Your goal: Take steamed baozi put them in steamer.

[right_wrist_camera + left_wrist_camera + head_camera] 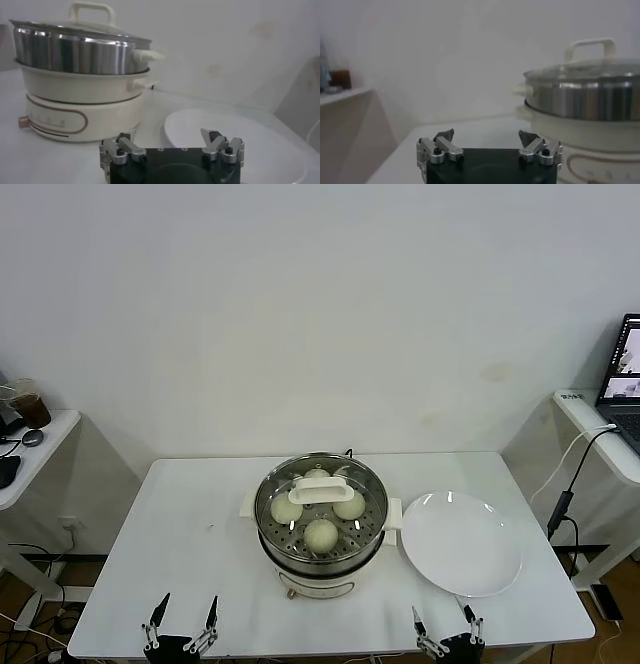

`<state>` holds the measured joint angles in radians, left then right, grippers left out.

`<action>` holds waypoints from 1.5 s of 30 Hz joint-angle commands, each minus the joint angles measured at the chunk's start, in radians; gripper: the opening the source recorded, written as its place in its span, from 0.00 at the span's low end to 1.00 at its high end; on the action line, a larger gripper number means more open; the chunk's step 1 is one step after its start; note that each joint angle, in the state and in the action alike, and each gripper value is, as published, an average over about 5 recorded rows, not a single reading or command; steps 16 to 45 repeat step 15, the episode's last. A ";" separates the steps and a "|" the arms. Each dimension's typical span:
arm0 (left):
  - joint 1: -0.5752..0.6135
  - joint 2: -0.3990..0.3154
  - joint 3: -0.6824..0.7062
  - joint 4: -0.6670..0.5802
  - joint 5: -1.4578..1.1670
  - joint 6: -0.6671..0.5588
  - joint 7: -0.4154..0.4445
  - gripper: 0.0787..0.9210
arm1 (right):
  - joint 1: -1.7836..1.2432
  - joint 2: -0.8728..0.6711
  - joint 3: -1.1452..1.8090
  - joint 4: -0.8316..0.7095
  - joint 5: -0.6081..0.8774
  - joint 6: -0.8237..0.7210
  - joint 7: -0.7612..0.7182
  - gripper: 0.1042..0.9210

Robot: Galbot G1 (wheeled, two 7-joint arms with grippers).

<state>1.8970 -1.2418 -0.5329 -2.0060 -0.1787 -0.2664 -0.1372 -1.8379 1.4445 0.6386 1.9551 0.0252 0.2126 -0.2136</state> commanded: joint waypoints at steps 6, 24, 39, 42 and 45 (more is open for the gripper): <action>0.026 0.008 -0.019 0.058 -0.065 -0.057 0.060 0.88 | -0.022 -0.012 -0.024 0.013 0.011 -0.015 0.004 0.88; 0.018 0.014 -0.013 0.052 -0.060 -0.038 0.079 0.88 | -0.034 -0.026 -0.026 0.041 0.009 -0.048 0.016 0.88; 0.018 0.014 -0.013 0.052 -0.060 -0.038 0.079 0.88 | -0.034 -0.026 -0.026 0.041 0.009 -0.048 0.016 0.88; 0.018 0.014 -0.013 0.052 -0.060 -0.038 0.079 0.88 | -0.034 -0.026 -0.026 0.041 0.009 -0.048 0.016 0.88; 0.018 0.014 -0.013 0.052 -0.060 -0.038 0.079 0.88 | -0.034 -0.026 -0.026 0.041 0.009 -0.048 0.016 0.88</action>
